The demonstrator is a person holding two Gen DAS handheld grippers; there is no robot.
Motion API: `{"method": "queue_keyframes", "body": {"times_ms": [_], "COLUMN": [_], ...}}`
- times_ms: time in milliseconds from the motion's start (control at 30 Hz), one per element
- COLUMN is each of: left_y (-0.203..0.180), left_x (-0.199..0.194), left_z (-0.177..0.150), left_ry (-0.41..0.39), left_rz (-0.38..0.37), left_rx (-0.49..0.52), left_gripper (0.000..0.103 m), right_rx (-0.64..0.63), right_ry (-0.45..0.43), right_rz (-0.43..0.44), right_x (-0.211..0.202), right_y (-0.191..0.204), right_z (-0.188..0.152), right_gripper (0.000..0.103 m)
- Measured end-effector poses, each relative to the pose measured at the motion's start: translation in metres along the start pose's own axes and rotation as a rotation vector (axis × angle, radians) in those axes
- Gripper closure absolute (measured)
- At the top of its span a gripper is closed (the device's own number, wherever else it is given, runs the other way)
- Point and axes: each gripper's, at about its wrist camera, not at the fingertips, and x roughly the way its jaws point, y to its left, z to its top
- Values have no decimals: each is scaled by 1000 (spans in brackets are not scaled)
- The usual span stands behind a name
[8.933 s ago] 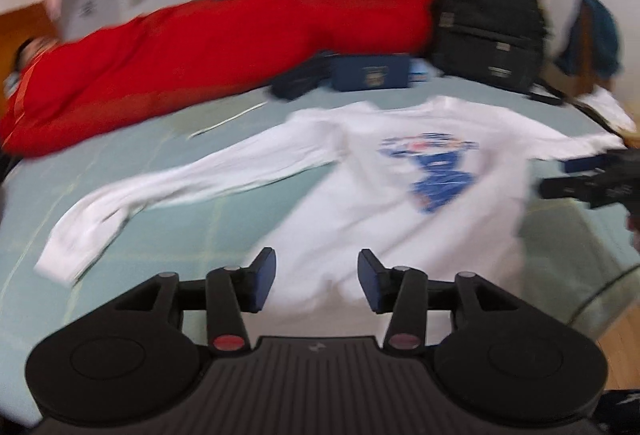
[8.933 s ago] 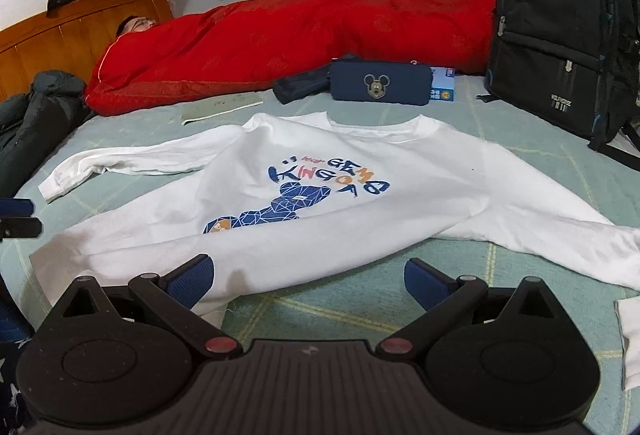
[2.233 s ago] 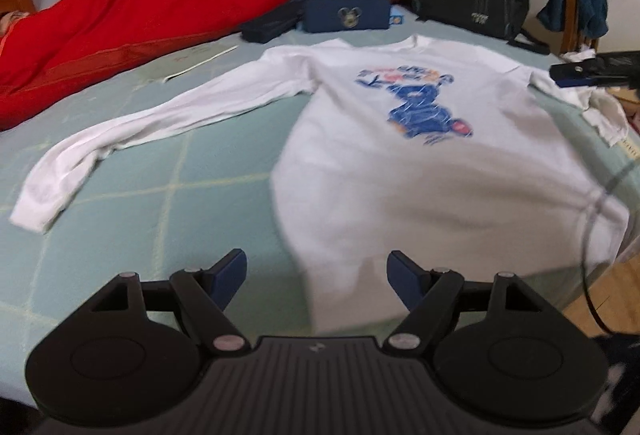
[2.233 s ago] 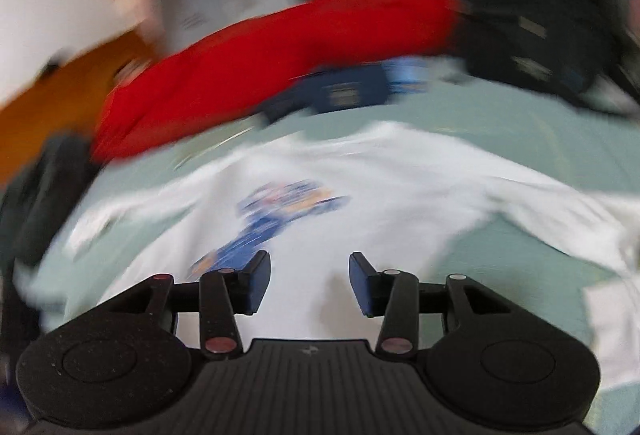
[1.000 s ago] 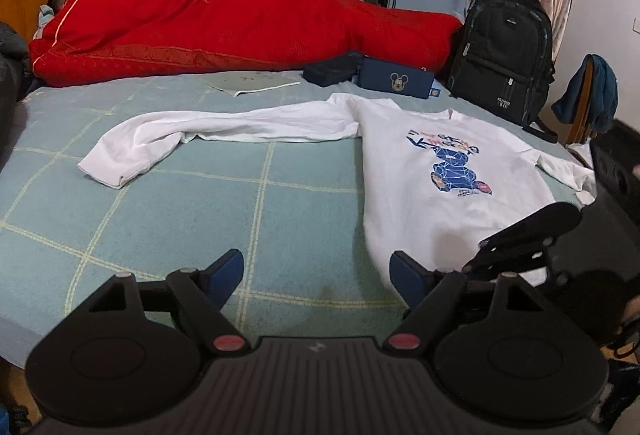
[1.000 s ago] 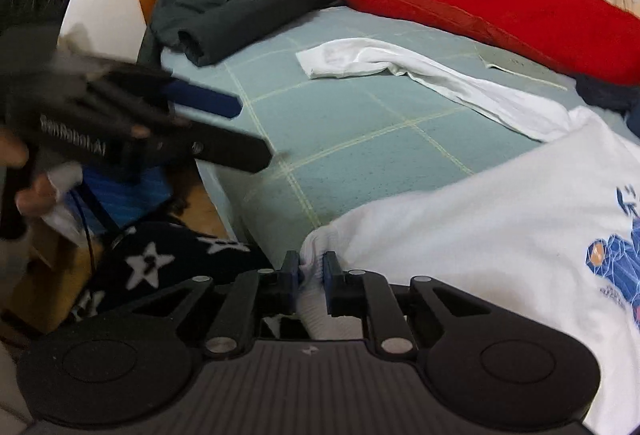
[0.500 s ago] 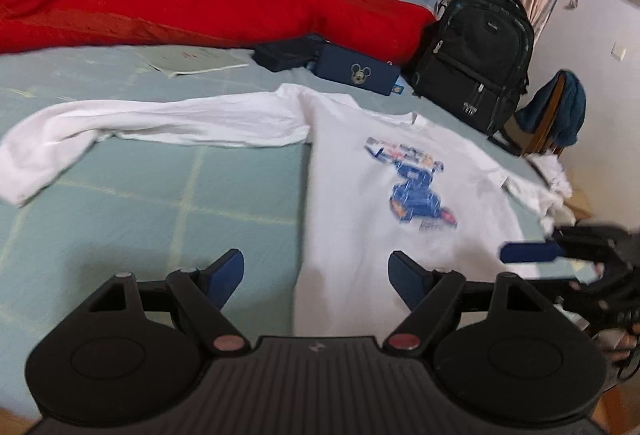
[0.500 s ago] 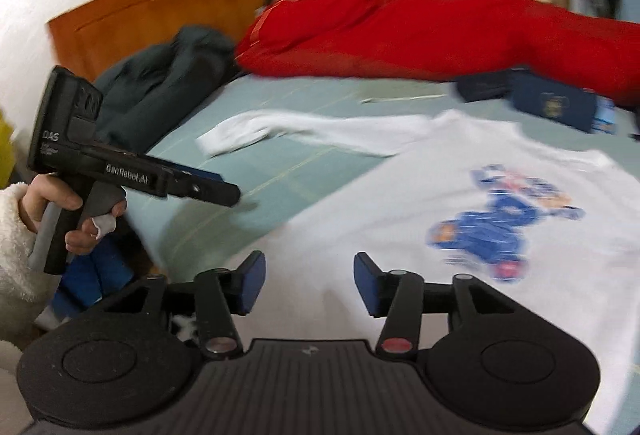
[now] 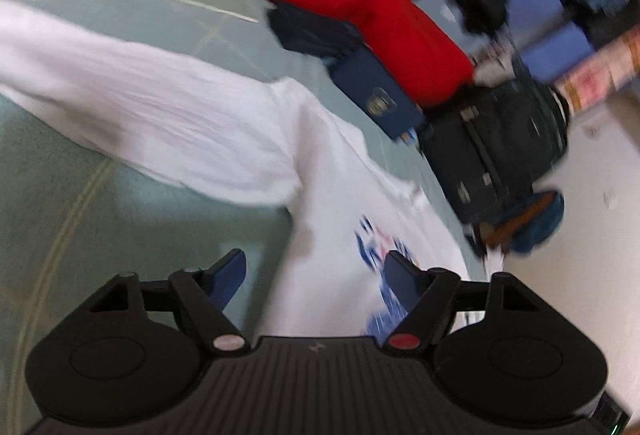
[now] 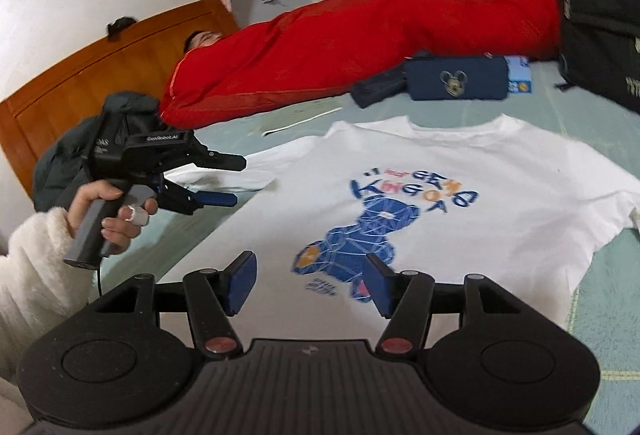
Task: Fold clothes
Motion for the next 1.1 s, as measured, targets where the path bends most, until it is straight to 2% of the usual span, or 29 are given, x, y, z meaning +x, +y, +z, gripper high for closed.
{"method": "queue_keyframes", "body": {"times_ms": [67,133,400,467,533,567,700,900,1100], "left_y": [5,8,23,23,20,18,3,-15,-16], "left_x": [9,17,51,59,62,60,48,26,42], "left_z": [6,11,33,38,40,40,44,75,94], "left_ry": [-7,-15,-43,-57,-84,-99,-166,-246,-225], "left_rz": [-3,-4,-12,12,73,104,215,273,373], "left_rx": [-26,-48,-138,-144,-115,-93,30,127,222], "left_gripper": [32,39,41,55,92,100,100,100,97], "right_rx": [23,35,62,66,66,67,75,88,97], "right_ry": [-1,3,-14,-18,-18,-17,-21,-32,-39], "right_rz": [-7,-13,-30,-32,-41,-46,-63,-92,-126], "right_x": [4,7,16,17,17,17,15,9,0], "right_y": [-11,-20,-35,-36,-37,-37,-41,-45,-48], "right_z": [2,4,12,14,14,14,14,13,10], "right_gripper": [38,38,34,34,34,34,34,34,33]}}
